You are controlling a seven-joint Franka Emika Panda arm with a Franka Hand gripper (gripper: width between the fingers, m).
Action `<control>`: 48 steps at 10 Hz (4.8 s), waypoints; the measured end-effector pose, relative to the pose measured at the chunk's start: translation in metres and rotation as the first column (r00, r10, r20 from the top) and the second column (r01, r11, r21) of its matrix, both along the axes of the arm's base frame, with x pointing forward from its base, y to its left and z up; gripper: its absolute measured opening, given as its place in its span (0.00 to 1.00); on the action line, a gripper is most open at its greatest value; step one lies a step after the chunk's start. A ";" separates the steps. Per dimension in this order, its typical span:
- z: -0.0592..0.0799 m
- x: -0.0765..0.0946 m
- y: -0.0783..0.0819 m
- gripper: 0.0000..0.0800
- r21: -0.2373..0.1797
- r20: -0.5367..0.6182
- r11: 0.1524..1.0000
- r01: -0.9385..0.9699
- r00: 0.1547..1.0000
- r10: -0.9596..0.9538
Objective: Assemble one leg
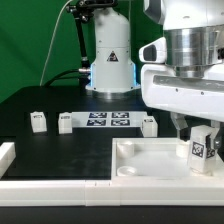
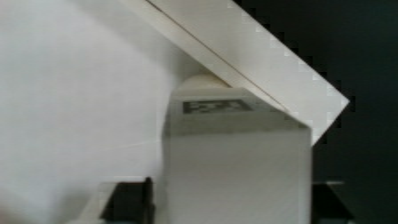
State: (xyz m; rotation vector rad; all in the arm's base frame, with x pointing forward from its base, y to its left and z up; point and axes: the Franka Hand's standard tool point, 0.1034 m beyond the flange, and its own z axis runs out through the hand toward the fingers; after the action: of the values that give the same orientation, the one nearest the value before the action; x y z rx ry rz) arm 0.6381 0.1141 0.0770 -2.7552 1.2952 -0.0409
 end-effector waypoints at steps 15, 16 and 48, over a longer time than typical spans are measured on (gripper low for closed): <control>-0.001 0.000 0.004 0.55 -0.099 0.008 0.444 -0.891 0.445 0.895; -0.001 0.000 0.004 0.55 -0.098 0.009 0.455 -0.885 0.456 0.890; -0.004 0.000 -0.002 0.81 -0.112 -0.022 0.460 -0.881 0.465 0.885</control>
Offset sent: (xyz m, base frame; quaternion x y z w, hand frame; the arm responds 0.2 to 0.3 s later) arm -0.0073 0.0086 -0.0106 -0.0298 0.0279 -0.2211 0.9744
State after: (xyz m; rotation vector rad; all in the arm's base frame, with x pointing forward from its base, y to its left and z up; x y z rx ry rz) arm 0.6378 0.1126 0.0729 -3.1064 -0.3309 -0.0845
